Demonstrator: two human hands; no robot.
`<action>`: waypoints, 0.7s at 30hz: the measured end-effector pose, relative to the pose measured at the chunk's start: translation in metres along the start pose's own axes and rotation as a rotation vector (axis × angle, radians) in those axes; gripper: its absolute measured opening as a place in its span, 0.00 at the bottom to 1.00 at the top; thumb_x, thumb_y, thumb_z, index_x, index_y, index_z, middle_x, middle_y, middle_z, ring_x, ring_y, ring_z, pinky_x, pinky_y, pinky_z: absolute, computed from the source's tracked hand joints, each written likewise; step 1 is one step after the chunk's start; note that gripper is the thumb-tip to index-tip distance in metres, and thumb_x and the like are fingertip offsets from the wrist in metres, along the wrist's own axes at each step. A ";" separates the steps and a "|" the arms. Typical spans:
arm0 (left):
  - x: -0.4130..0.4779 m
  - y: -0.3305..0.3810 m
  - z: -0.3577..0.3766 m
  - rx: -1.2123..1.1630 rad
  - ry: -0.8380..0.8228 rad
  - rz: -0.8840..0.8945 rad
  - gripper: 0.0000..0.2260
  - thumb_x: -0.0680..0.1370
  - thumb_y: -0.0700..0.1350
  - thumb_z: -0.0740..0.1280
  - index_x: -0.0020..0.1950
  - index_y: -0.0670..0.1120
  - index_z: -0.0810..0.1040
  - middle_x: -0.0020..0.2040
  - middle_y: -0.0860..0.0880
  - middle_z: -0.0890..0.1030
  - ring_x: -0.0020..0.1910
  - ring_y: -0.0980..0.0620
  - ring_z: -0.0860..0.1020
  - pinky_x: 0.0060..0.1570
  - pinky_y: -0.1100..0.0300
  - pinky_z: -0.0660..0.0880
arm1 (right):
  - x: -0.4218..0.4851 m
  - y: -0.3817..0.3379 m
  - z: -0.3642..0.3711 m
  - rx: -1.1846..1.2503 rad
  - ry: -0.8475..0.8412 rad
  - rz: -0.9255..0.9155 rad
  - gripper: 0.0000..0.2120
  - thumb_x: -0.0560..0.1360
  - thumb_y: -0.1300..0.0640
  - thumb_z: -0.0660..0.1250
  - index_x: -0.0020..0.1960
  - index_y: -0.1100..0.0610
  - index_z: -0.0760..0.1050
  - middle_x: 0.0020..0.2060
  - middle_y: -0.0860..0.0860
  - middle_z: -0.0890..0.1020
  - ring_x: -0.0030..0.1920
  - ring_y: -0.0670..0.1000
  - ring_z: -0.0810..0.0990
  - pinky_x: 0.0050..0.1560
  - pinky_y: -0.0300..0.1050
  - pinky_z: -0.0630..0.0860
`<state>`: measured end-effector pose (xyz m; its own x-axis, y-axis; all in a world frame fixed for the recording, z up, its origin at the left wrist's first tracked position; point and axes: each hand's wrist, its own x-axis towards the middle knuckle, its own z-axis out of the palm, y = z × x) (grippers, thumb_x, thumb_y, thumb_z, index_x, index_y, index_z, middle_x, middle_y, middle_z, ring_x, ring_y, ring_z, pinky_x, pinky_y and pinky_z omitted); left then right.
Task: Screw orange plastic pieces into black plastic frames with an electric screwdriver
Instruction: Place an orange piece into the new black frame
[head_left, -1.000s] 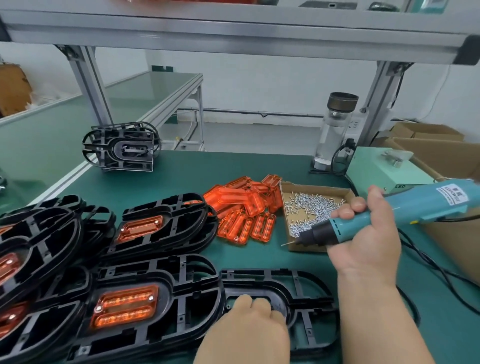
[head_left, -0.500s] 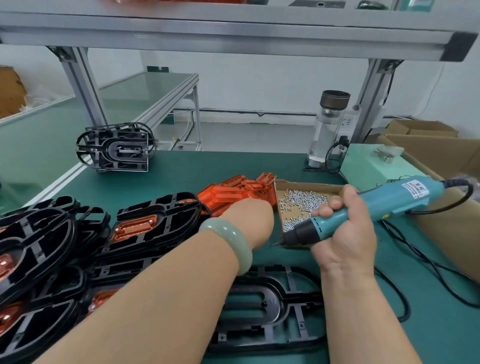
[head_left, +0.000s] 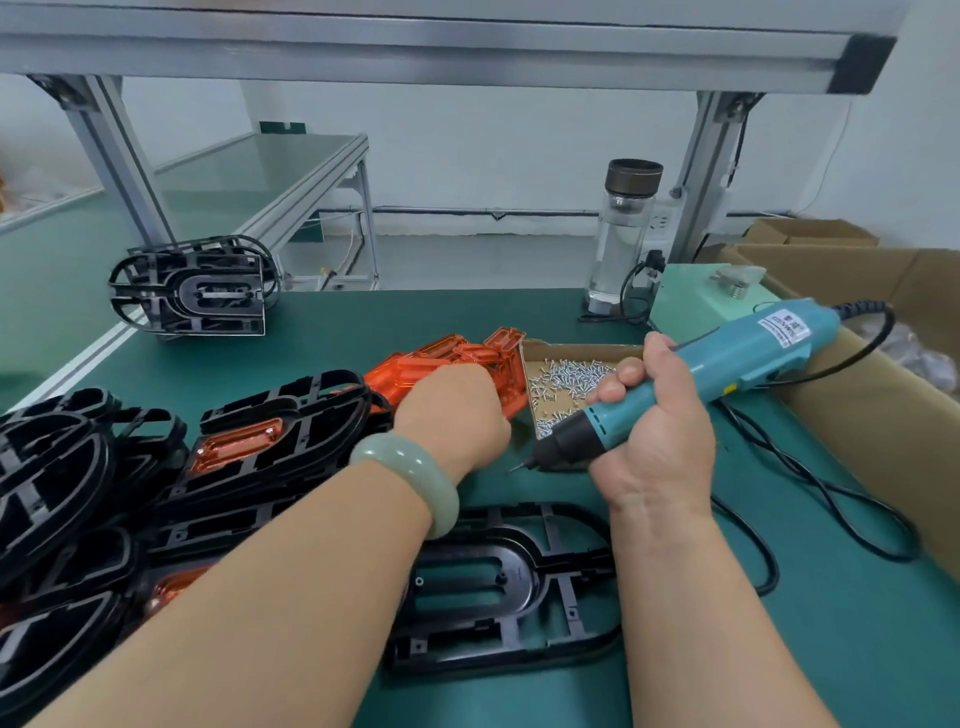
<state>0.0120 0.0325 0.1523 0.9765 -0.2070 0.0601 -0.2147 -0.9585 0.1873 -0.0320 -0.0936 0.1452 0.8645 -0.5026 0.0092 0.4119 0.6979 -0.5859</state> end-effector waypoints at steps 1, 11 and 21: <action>-0.004 -0.001 -0.008 -0.035 0.017 0.007 0.11 0.75 0.46 0.63 0.33 0.45 0.71 0.32 0.48 0.73 0.31 0.50 0.71 0.31 0.59 0.66 | -0.002 -0.002 0.001 -0.001 -0.004 -0.005 0.06 0.80 0.60 0.63 0.44 0.53 0.71 0.27 0.47 0.72 0.25 0.45 0.70 0.31 0.37 0.69; -0.085 -0.031 -0.039 -0.643 0.215 0.059 0.20 0.68 0.43 0.76 0.56 0.56 0.75 0.44 0.61 0.79 0.38 0.65 0.78 0.40 0.75 0.72 | -0.011 -0.014 -0.014 0.104 0.082 0.042 0.07 0.80 0.58 0.64 0.44 0.52 0.69 0.27 0.45 0.71 0.25 0.43 0.69 0.36 0.38 0.67; -0.120 -0.030 -0.021 -0.543 0.276 0.268 0.25 0.68 0.43 0.74 0.58 0.65 0.72 0.54 0.68 0.72 0.50 0.68 0.73 0.51 0.79 0.64 | -0.006 -0.006 -0.023 0.078 -0.007 0.065 0.05 0.80 0.57 0.62 0.46 0.51 0.70 0.27 0.44 0.70 0.24 0.43 0.69 0.34 0.38 0.68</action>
<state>-0.0989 0.0906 0.1598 0.8629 -0.2975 0.4086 -0.4989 -0.6308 0.5943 -0.0461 -0.1069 0.1303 0.8921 -0.4513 -0.0206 0.3758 0.7667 -0.5206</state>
